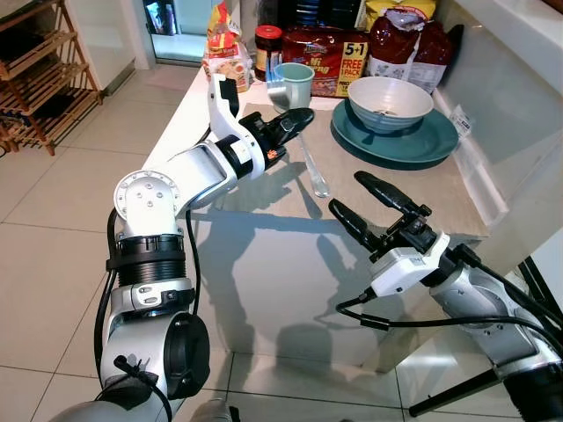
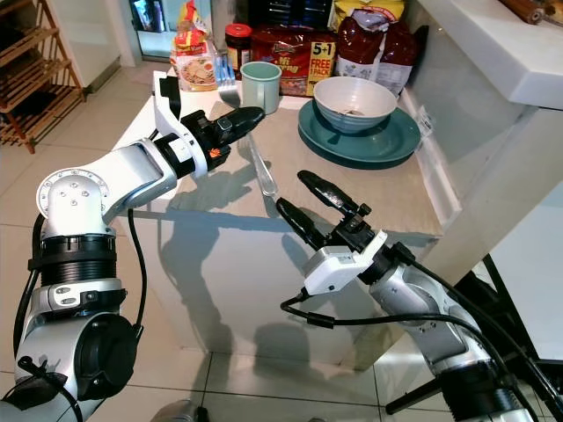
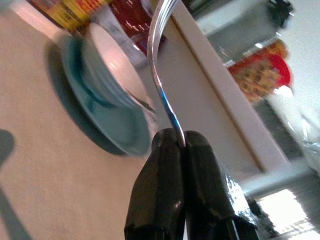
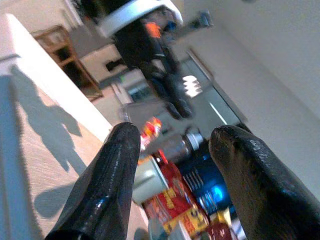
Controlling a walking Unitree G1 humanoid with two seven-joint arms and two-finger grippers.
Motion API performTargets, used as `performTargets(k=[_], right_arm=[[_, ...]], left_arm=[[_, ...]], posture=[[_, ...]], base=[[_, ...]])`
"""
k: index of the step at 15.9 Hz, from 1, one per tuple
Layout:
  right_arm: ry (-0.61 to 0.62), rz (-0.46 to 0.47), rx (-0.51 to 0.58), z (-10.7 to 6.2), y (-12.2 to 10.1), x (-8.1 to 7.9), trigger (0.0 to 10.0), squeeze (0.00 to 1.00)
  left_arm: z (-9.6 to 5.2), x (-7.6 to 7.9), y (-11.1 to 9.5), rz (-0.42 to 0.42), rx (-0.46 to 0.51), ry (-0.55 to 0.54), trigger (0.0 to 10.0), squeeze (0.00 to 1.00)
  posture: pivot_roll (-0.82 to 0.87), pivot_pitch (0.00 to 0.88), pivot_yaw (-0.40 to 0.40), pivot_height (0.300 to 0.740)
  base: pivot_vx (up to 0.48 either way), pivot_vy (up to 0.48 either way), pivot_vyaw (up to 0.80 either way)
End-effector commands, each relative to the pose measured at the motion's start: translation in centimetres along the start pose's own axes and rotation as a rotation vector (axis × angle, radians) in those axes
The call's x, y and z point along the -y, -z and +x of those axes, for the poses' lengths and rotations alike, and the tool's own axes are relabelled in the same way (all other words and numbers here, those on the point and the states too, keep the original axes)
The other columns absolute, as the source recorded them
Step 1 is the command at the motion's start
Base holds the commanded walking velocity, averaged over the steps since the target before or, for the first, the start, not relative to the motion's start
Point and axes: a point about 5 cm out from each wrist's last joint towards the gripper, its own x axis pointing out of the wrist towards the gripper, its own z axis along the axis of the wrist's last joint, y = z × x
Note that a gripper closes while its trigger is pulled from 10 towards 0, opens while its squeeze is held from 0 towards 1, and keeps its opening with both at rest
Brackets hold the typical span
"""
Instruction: Setting the table
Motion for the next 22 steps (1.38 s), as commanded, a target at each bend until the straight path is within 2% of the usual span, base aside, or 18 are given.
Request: performTargets(k=[1,2,4,5,6,8,9,10,11,12,14,16,18,19,21,22], right_arm=[[0.086,0.036,-0.059,-0.7,0.3,0.9,10.0,0.00],[0.159,0.090,-0.103,-1.3,0.3,1.2,10.0,0.00],[0.314,0.194,-0.146,-1.6,0.1,2.4,10.0,0.00],[0.424,0.297,-0.185,-1.3,-0.1,3.4,10.0,0.00],[0.499,0.412,-0.217,-0.7,-0.2,4.0,10.0,0.00],[0.556,0.608,-0.292,0.0,-0.7,3.5,10.0,0.00],[0.558,0.644,-0.319,0.1,-0.9,3.1,10.0,0.00],[0.550,0.687,-0.337,0.1,-1.3,2.5,10.0,0.00],[0.549,0.731,-0.388,-0.3,-1.4,1.9,10.0,0.00],[0.567,0.814,-0.455,-1.0,-1.2,1.4,10.0,0.00],[0.566,0.851,-0.513,-1.4,-0.6,1.2,10.0,0.00],[0.550,0.855,-0.546,-1.5,-0.4,1.2,10.0,0.00],[0.534,0.858,-0.575,-1.5,-0.3,1.1,10.0,0.00],[0.514,0.861,-0.639,-1.9,0.1,0.4,10.0,0.00],[0.522,0.861,-0.695,-2.3,0.4,-0.1,10.0,0.00],[0.519,0.820,-0.740,-2.6,0.6,-0.4,10.0,0.00]], left_arm=[[0.4,-0.2,-0.9,0.126,0.051,-0.083,0.0,0.00],[-0.1,-0.7,-1.7,0.251,0.104,-0.143,0.0,0.00],[-1.0,-0.7,-2.9,0.372,0.180,-0.205,0.0,0.00],[-1.8,-0.4,-3.3,0.510,0.206,-0.254,0.0,0.00],[-2.2,0.1,-2.7,0.650,0.183,-0.256,10.0,0.00],[-3.4,0.6,-1.4,0.856,0.191,-0.257,10.0,0.00],[-3.9,0.3,-1.1,0.938,0.202,-0.286,10.0,0.00],[-4.9,-0.3,-0.4,0.977,0.194,-0.335,10.0,0.00],[-6.2,-0.8,0.3,0.943,0.216,-0.361,10.0,0.00],[-7.7,-1.6,1.4,0.992,0.217,-0.411,10.0,0.00],[-8.5,-2.6,3.1,1.011,0.159,-0.434,10.0,0.00],[-8.6,-3.2,4.1,1.041,0.127,-0.443,10.0,0.00],[-8.4,-3.2,4.5,1.007,0.139,-0.446,10.0,0.00],[-8.0,-3.5,5.0,1.004,0.140,-0.457,10.0,0.00],[-7.9,-3.5,5.2,0.979,0.161,-0.458,10.0,0.00],[-7.9,-3.7,5.3,0.975,0.163,-0.462,10.0,0.00]], posture=[[0.08,0.011,-0.012,0.740],[0.08,0.011,-0.012,0.740],[0.08,0.014,-0.007,0.740],[0.07,0.014,-0.003,0.740],[0.07,0.015,-0.002,0.740],[0.07,0.019,0.002,0.740],[0.07,0.018,0.003,0.740],[0.07,0.019,0.004,0.740],[0.07,0.021,-0.002,0.740],[0.08,0.024,-0.014,0.740],[0.08,0.023,-0.026,0.740],[0.08,0.022,-0.030,0.740],[0.08,0.026,-0.035,0.740],[0.08,0.029,-0.032,0.740],[0.07,0.026,-0.030,0.740],[0.05,0.030,-0.024,0.740]], base=[[0.000,0.000,0.00],[0.000,0.000,0.00],[0.000,0.000,0.00],[0.000,0.000,0.00],[0.000,0.000,0.00],[0.000,0.000,0.00],[0.000,0.000,0.00],[0.000,0.000,0.00],[0.000,0.000,0.00],[0.000,0.000,0.00],[-0.204,0.000,0.00],[-0.442,0.000,0.00],[-0.450,0.000,0.00],[0.000,0.000,0.00],[0.000,0.000,0.00],[0.000,0.000,0.00]])
